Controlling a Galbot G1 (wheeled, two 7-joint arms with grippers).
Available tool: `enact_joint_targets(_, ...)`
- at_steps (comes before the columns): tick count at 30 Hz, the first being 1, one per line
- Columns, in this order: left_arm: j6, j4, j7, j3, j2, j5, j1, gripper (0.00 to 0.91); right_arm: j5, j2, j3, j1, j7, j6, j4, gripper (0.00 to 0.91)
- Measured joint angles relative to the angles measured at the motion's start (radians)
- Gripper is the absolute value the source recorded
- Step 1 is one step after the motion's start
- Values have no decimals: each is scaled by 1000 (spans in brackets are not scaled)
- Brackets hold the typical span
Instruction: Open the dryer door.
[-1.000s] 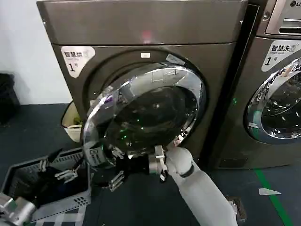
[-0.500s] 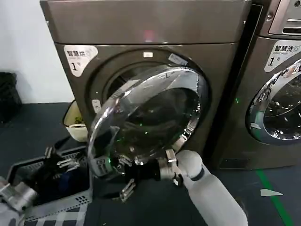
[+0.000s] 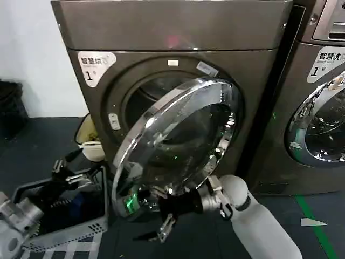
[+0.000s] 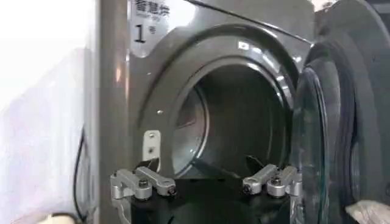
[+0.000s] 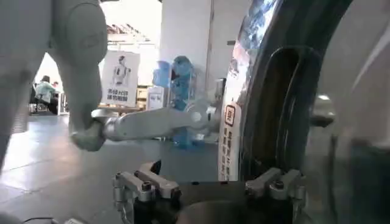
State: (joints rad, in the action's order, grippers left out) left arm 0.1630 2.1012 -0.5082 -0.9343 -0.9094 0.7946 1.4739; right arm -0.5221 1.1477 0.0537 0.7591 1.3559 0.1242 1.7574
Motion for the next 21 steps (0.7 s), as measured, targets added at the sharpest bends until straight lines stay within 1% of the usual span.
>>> enact_joint_targets(4, -10, 3, -5, 24, 16, 4, -5, 907, -7, -14, 14, 11, 14, -3, 6, 907)
enact_joint_targets(10, -17, 3, -5, 68, 58, 53, -27, 907, -17, -31, 46, 34, 14, -8, 16, 907)
enact_joint_targets(16, -19, -16, -7, 129, 105, 61, -67, 907, -28, -40, 106, 74, 11, -13, 14, 907)
enact_joint_targets(21, -19, -21, -17, 179, 127, 64, -100, 907, -31, -50, 164, 112, 13, -28, 10, 907)
